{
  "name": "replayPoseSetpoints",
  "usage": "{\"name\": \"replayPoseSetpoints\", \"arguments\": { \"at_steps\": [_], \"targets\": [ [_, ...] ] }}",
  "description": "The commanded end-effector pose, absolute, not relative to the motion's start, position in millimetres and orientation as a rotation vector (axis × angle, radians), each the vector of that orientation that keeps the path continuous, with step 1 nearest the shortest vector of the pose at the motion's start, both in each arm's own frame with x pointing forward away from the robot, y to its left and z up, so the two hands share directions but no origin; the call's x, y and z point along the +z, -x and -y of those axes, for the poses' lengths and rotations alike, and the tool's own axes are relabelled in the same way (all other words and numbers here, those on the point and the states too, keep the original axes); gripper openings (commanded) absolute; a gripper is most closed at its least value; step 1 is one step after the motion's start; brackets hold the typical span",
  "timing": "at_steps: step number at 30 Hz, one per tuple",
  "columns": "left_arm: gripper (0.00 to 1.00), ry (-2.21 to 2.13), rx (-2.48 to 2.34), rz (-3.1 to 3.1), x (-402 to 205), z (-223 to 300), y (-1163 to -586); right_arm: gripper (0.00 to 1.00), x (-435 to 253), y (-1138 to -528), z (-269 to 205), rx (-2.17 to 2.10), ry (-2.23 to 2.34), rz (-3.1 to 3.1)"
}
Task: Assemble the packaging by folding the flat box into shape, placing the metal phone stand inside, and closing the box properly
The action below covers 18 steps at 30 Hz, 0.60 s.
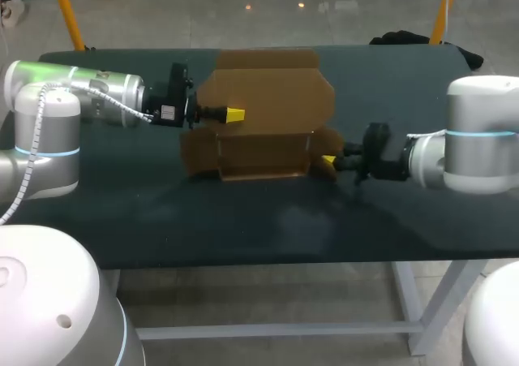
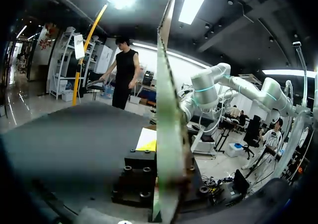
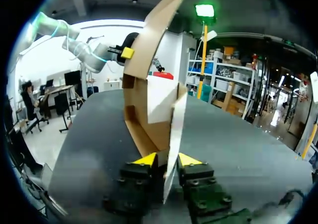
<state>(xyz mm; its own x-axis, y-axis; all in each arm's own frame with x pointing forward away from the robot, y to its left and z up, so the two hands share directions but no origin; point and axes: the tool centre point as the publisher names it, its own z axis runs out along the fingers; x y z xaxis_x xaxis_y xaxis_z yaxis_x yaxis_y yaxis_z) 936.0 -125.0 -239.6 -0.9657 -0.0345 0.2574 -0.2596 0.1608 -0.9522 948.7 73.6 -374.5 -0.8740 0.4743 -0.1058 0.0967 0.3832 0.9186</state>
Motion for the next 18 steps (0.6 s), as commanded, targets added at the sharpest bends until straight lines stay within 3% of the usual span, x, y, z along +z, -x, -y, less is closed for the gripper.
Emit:
{"name": "replayPoseSetpoints", "arguments": {
  "at_steps": [1, 18],
  "targets": [
    [0.00, -0.286, 1.905, 2.252, -243, 126, -936, 0.34, -376, -945, -80, 1.483, -0.504, -2.285],
    [0.00, -0.286, 1.905, 2.252, -243, 126, -936, 0.41, -377, -927, -94, 1.484, -0.545, -2.271]
  ]
}}
